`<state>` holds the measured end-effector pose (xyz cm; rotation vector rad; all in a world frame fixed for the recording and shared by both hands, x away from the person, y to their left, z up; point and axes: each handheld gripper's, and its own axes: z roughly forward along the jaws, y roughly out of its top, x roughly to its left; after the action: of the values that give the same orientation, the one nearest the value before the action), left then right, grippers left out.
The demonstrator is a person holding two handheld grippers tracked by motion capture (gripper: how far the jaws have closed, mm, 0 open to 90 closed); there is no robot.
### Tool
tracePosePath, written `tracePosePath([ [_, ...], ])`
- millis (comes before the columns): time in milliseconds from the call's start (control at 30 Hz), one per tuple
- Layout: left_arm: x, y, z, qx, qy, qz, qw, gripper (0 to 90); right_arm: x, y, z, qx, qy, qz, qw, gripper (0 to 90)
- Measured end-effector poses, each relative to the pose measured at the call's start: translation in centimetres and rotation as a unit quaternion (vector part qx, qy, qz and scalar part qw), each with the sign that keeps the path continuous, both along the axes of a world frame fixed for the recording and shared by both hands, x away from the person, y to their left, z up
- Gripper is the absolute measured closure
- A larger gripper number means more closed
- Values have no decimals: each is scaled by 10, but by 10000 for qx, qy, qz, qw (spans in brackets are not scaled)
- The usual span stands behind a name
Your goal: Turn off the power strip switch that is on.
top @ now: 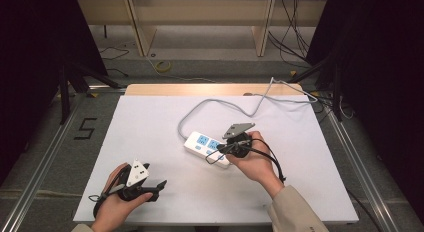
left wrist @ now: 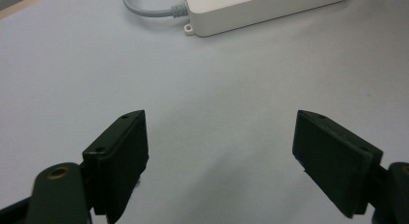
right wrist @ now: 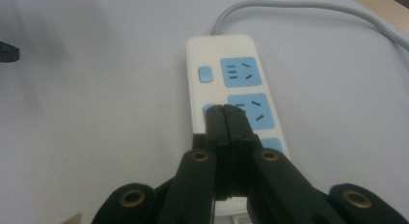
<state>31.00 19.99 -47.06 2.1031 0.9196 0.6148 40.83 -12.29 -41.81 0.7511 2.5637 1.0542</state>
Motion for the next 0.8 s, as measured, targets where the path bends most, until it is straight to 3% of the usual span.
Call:
tracePosePath([
  [800,0,0,0,-7,0,-5,10000,199,15,20,-1,-231,142,102,9996,900],
])
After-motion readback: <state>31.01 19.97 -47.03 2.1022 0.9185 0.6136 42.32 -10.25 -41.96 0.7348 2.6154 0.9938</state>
